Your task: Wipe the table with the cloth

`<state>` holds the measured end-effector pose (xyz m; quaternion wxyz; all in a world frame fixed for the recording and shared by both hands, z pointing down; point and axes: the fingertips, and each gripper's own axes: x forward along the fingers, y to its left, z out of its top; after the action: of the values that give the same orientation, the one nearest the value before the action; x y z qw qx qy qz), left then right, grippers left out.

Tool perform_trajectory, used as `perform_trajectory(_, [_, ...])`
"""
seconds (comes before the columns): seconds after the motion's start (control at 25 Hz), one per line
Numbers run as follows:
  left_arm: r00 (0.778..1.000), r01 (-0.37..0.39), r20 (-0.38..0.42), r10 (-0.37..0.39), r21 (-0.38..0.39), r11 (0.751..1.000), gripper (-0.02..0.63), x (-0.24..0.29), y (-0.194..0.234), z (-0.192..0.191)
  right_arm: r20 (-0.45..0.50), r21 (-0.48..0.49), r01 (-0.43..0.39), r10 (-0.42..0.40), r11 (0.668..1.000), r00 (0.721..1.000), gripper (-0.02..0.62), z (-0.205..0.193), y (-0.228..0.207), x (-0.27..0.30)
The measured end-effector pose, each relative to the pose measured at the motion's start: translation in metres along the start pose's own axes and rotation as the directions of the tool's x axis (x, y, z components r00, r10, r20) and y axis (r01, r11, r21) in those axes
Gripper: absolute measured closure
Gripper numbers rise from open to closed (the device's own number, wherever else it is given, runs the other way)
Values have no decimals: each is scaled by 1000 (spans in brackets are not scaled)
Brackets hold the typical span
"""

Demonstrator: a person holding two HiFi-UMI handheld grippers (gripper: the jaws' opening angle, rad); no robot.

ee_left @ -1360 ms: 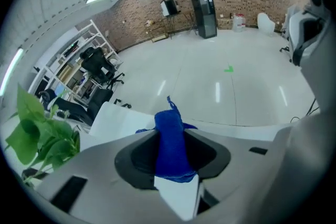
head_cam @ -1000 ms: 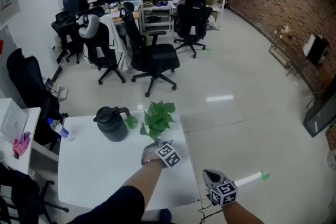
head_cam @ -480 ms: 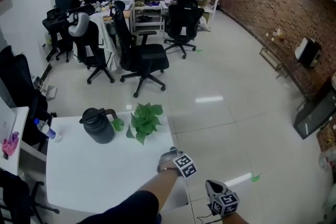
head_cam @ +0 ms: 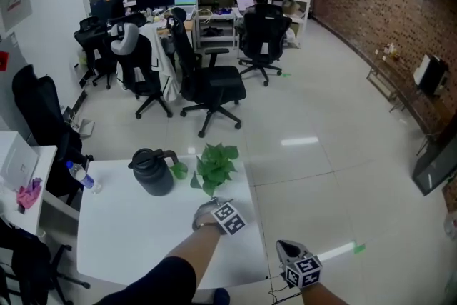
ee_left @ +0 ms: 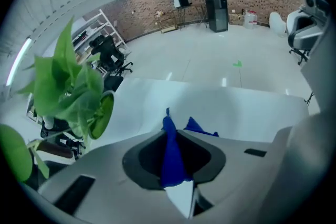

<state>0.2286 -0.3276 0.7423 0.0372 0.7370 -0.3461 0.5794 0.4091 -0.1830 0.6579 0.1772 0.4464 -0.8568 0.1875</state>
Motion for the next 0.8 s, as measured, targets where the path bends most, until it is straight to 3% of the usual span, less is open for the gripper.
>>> perform_trajectory(0.2, [998, 46, -37, -47, -38, 998, 550, 11, -6, -23, 0, -14, -18, 18, 1000, 1000, 583, 0, 8, 2])
perform_trajectory(0.36, [996, 85, -7, -86, -48, 995, 554, 22, -27, 9, -11, 7, 27, -27, 1000, 1000, 583, -11, -4, -16])
perform_trajectory(0.6, [985, 150, 83, -150, 7, 989, 557, 29, -78, 80, -35, 40, 110, -108, 993, 993, 583, -31, -28, -48])
perform_trajectory(0.8, [980, 165, 111, -167, 29, 986, 557, 21, -83, 86, -44, 44, 118, -116, 992, 992, 583, -34, -29, -54])
